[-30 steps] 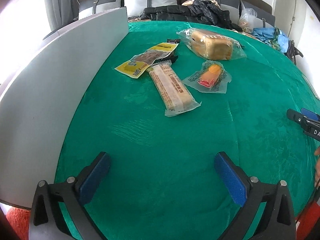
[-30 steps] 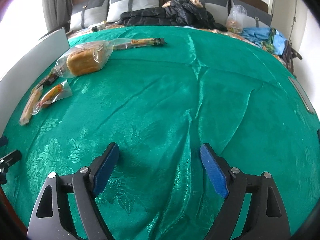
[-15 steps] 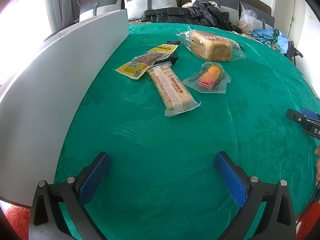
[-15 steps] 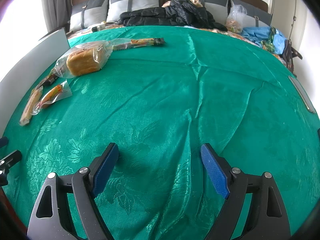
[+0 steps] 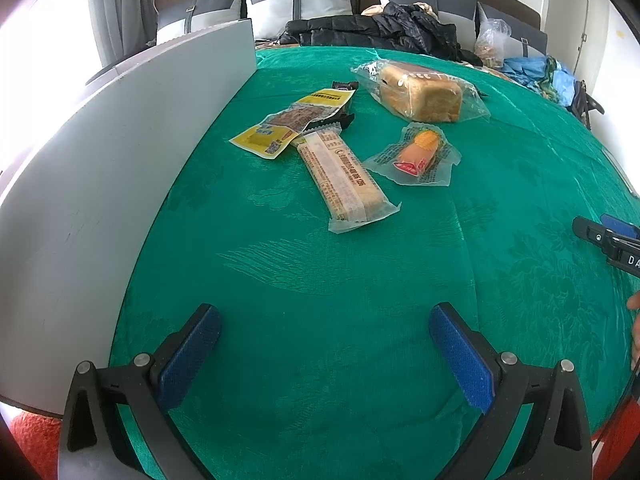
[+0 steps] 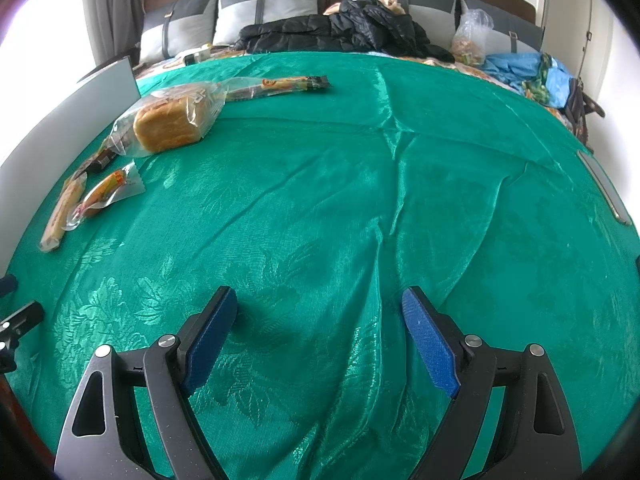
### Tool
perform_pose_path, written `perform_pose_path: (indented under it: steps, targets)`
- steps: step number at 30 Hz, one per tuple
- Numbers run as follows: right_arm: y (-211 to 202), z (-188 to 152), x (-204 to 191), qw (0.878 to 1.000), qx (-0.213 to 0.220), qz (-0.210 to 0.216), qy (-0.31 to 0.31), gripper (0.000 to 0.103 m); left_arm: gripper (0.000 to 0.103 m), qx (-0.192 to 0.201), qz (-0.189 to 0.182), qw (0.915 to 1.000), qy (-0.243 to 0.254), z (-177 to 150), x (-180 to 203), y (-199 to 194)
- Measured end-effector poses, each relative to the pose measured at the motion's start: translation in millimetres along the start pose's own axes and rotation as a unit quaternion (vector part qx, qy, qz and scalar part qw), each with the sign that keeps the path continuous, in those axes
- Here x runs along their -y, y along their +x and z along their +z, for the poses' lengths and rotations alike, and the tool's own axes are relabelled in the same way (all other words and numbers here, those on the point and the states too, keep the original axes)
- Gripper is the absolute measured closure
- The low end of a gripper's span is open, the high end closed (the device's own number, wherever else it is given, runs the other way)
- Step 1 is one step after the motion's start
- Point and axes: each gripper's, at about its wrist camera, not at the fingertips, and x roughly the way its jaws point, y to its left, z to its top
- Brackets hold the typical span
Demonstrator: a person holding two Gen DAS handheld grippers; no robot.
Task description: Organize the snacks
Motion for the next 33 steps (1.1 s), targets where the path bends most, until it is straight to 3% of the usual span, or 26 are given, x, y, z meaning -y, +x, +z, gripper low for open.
perform_pose_path:
  steps: [5, 7, 9, 11, 15, 16, 18, 19, 21, 26, 29, 31, 33]
  targets:
    - [-0.1, 0.0, -0.1, 1.0, 0.0, 0.0, 0.0, 0.016, 0.0, -0.007, -0.002, 1.0, 0.0, 1.6, -1.3, 0.4]
    - [0.0, 0.0, -0.2, 1.0, 0.0, 0.0, 0.0, 0.016, 0.001, -0.032, -0.003, 0.9995, -0.004, 6.2, -2.9, -0.2]
    - [0.0, -0.1, -0.3, 1.0, 0.0, 0.0, 0.0, 0.016, 0.011, -0.017, -0.029, 0.9989, -0.032, 11.7, -9.8, -11.6]
    - [0.0, -0.1, -0.5, 1.0, 0.0, 0.0, 0.0, 0.016, 0.011, 0.008, -0.061, 0.9962, -0.062, 25.1, -16.3, -19.5]
    - [-0.2, -0.1, -0.4, 1.0, 0.0, 0.0, 0.0, 0.016, 0.015, -0.005, -0.053, 0.9949, -0.086, 64.8, -20.0, 3.8]
    - [-0.1, -0.2, -0.4, 1.0, 0.0, 0.0, 0.0, 0.016, 0.019, -0.013, -0.046, 0.9944, -0.095, 73.4, -20.4, 13.3]
    - [-0.2, -0.2, -0.5, 1.0, 0.0, 0.0, 0.0, 0.016, 0.042, -0.04, -0.04, 0.9915, -0.117, 86.3, -22.0, 35.7]
    - [-0.1, -0.2, -0.5, 1.0, 0.0, 0.0, 0.0, 0.016, 0.047, -0.047, -0.037, 0.9907, -0.122, 89.7, -21.0, 43.5]
    - [-0.2, -0.2, -0.6, 1.0, 0.0, 0.0, 0.001, 0.016, 0.074, -0.035, -0.019, 0.9937, -0.104, 91.3, -14.6, 44.2]
    - [-0.1, -0.2, -0.7, 1.0, 0.0, 0.0, 0.001, 0.016, 0.074, -0.029, -0.031, 0.9969, -0.066, 52.6, -13.2, 20.8]
    - [-0.1, -0.1, -0.9, 1.0, 0.0, 0.0, 0.001, 0.016, 0.072, -0.035, -0.011, 0.9977, -0.057, 32.1, -22.8, 6.5]
    - [-0.1, -0.2, -0.7, 1.0, -0.001, 0.0, 0.001, 0.016, 0.066, -0.035, -0.014, 0.997, -0.068, 30.1, -29.4, 3.9]
    - [-0.1, -0.2, -1.1, 1.0, -0.001, -0.001, 0.0, 0.015, 0.052, -0.03, -0.019, 0.9969, -0.071, 30.1, -30.8, 5.0]
